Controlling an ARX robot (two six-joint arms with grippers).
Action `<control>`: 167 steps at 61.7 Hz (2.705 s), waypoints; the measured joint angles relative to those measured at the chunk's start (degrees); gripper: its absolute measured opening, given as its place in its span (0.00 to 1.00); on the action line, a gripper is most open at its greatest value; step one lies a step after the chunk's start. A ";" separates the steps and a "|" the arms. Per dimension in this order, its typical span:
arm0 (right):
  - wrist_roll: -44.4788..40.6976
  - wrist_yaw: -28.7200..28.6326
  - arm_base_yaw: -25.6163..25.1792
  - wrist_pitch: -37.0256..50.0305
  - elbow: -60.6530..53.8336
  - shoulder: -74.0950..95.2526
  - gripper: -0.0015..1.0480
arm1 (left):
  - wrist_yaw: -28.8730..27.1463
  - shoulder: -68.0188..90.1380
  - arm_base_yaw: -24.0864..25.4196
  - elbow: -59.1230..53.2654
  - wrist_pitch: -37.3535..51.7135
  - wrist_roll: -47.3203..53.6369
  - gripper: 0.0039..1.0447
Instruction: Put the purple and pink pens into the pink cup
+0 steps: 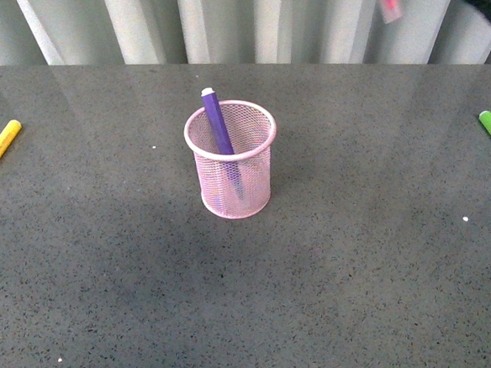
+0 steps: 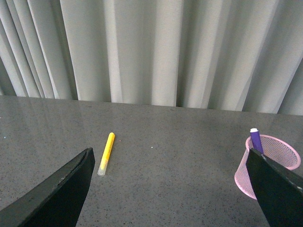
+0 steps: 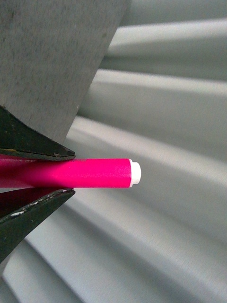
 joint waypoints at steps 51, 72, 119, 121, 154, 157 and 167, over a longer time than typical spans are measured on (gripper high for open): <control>8.04 2.67 7.15 11.89 7.61 16.04 0.11 | 0.00 0.00 0.00 0.00 0.00 0.00 0.94; 9.68 2.01 8.17 11.72 9.05 18.29 0.11 | 0.00 0.00 0.00 0.00 0.00 0.00 0.94; 13.14 4.96 9.62 11.96 6.60 20.41 0.11 | 0.00 0.00 0.00 0.00 0.00 0.00 0.94; 13.31 4.98 9.66 11.96 6.32 20.41 0.11 | 0.00 0.00 0.00 0.00 0.00 0.00 0.94; 16.04 8.02 8.74 10.45 -2.01 12.79 0.85 | -0.02 0.00 0.00 0.00 0.00 0.00 0.94; 16.06 8.72 8.46 10.80 -3.34 11.06 0.93 | 0.00 0.00 0.00 0.02 0.00 0.00 0.94; 15.91 12.48 6.69 9.68 -10.56 2.62 0.93 | 0.00 0.00 0.00 0.00 0.00 0.00 0.94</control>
